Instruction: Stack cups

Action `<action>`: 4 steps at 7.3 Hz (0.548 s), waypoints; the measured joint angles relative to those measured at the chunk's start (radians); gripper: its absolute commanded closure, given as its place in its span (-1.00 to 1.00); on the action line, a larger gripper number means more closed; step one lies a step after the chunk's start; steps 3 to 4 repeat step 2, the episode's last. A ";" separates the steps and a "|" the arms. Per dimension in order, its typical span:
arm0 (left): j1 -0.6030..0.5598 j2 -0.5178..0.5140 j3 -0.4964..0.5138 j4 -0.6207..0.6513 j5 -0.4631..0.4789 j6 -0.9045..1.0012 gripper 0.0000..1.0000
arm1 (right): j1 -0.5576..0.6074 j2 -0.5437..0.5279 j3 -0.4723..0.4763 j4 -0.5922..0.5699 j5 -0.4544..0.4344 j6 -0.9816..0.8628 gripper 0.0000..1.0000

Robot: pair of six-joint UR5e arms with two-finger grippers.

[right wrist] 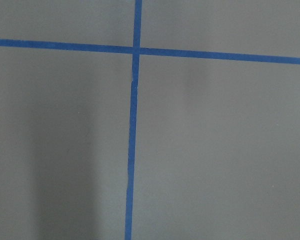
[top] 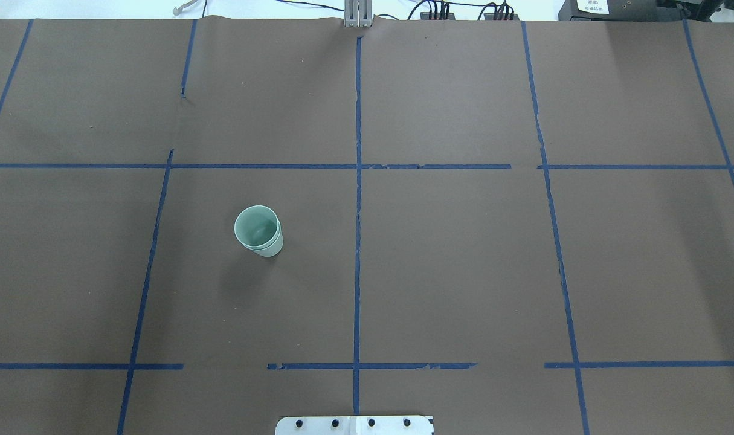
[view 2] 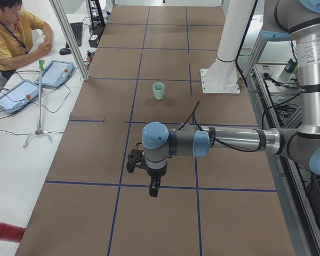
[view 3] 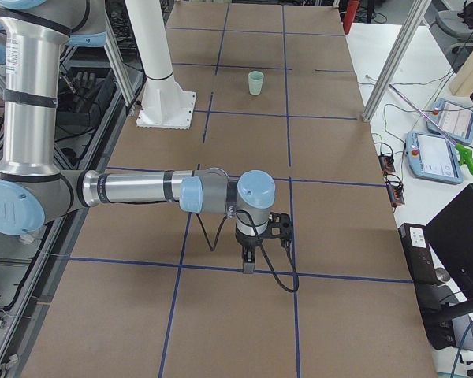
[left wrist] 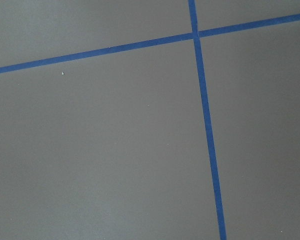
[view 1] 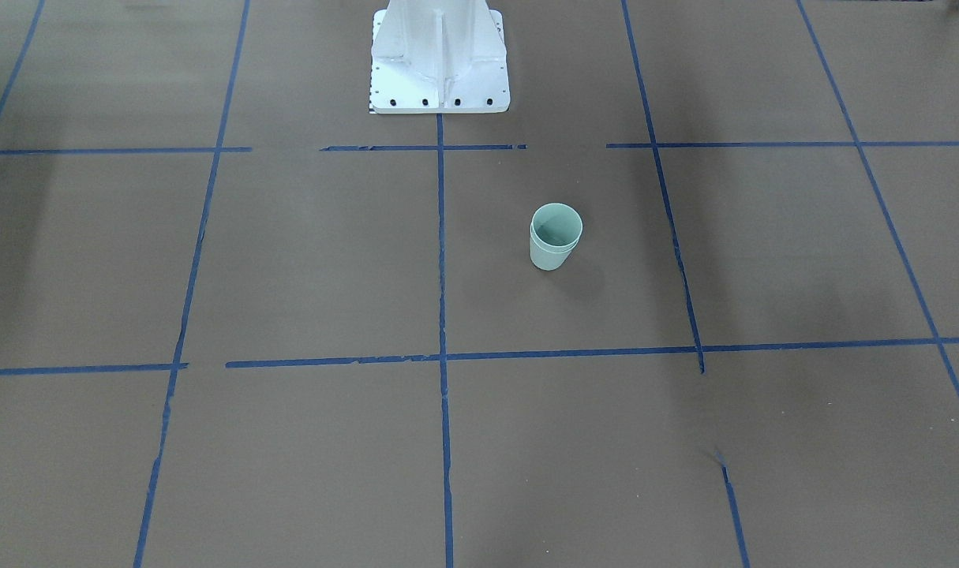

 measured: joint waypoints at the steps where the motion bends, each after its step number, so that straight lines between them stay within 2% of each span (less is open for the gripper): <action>1: 0.000 0.000 0.000 0.000 -0.002 -0.001 -1.00 | 0.000 0.000 0.000 0.000 0.000 0.000 -1.00; 4: 0.000 0.000 0.000 0.000 -0.004 -0.001 -1.00 | 0.000 0.000 0.000 0.000 0.000 0.000 -1.00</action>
